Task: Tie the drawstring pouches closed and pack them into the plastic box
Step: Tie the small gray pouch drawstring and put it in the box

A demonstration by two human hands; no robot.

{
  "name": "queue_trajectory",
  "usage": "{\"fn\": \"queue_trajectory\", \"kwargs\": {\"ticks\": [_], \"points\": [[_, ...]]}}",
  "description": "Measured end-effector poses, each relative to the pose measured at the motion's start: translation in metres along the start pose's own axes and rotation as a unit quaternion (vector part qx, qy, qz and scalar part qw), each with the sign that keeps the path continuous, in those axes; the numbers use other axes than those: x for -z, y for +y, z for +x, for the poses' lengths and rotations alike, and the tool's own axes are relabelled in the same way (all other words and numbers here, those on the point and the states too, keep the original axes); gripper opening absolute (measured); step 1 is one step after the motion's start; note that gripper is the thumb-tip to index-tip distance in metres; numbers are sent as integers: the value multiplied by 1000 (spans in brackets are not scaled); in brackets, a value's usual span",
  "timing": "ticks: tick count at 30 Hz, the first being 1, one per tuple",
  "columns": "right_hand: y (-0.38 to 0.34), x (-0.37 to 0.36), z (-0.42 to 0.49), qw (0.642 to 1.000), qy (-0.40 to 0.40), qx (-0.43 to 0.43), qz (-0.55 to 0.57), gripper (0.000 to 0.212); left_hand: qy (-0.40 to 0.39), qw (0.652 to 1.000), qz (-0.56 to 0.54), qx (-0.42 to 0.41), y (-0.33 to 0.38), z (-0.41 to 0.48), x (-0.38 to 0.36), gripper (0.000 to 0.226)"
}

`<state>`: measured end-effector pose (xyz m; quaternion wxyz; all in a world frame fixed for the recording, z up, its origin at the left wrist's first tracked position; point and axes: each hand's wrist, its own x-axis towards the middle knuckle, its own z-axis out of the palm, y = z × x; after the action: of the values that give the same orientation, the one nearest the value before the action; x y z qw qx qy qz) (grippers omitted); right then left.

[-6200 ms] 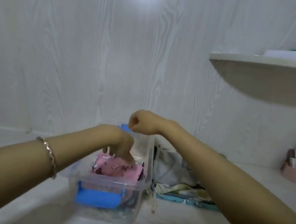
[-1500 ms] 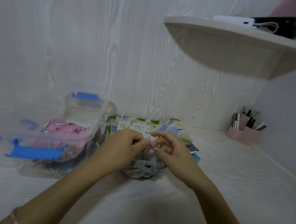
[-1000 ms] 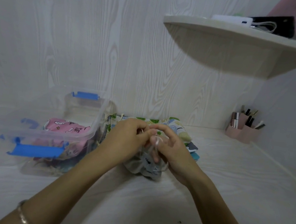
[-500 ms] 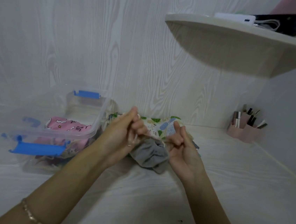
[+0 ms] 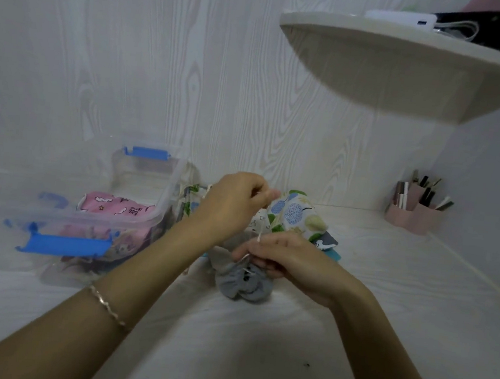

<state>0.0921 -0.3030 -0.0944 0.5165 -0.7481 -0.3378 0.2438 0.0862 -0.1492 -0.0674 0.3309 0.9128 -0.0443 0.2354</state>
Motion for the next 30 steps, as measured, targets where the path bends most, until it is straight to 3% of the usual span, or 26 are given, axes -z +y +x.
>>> {"fn": "queue_trajectory", "kwargs": {"ticks": [2, 4, 6, 8, 10, 12, 15, 17, 20, 24, 25, 27, 28, 30], "points": [[6, 0, -1, 999, 32, 10, 17, 33, 42, 995, 91, -3, -8, -4, -7, 31], [11, 2, -1, 996, 67, 11, 55, 36, 66, 996, 52, -9, -12, -17, -9, 33], [14, 4, -1, 991, 80, 22, 109, 33, -43, 998, -48, 1, -13, -29, -7, 37], [17, 6, -1, 983, 99, 26, 155, 29, -147, 977, -148, 35, -10, -42, 0, 37], [19, 5, 2, 973, 122, 26, 193, 27, -162, 955, -233, 88, -11, -51, 8, 25], [20, 4, 3, 969, 135, 28, 207, 26, -131, 956, -241, 104, -13, -55, 12, 14], [21, 2, 5, 964, 165, 25, 206, 24, -24, 982, -157, 101, -14, -58, 12, 9], [21, 1, 5, 964, 200, 25, 177, 29, 36, 995, -36, 83, -7, -59, 14, 11], [20, 2, 3, 958, 272, 22, 93, 29, 92, 987, 118, 60, -3, -60, 18, 16], [19, 5, -4, 956, 277, 41, 88, 20, 24, 955, 287, 76, -7, -57, 16, 19], [18, 4, -5, 960, 264, 46, 77, 21, 5, 965, 254, 62, -6, -56, 13, 22], [17, 1, -4, 969, 233, 53, 54, 22, -47, 995, 81, 43, 0, -54, 7, 31], [17, 0, -4, 972, 223, 54, 53, 21, -75, 997, 0, 35, 4, -53, 6, 31], [17, 0, -4, 972, 215, 53, 77, 18, -108, 992, -57, 24, 7, -51, 1, 21]]}}
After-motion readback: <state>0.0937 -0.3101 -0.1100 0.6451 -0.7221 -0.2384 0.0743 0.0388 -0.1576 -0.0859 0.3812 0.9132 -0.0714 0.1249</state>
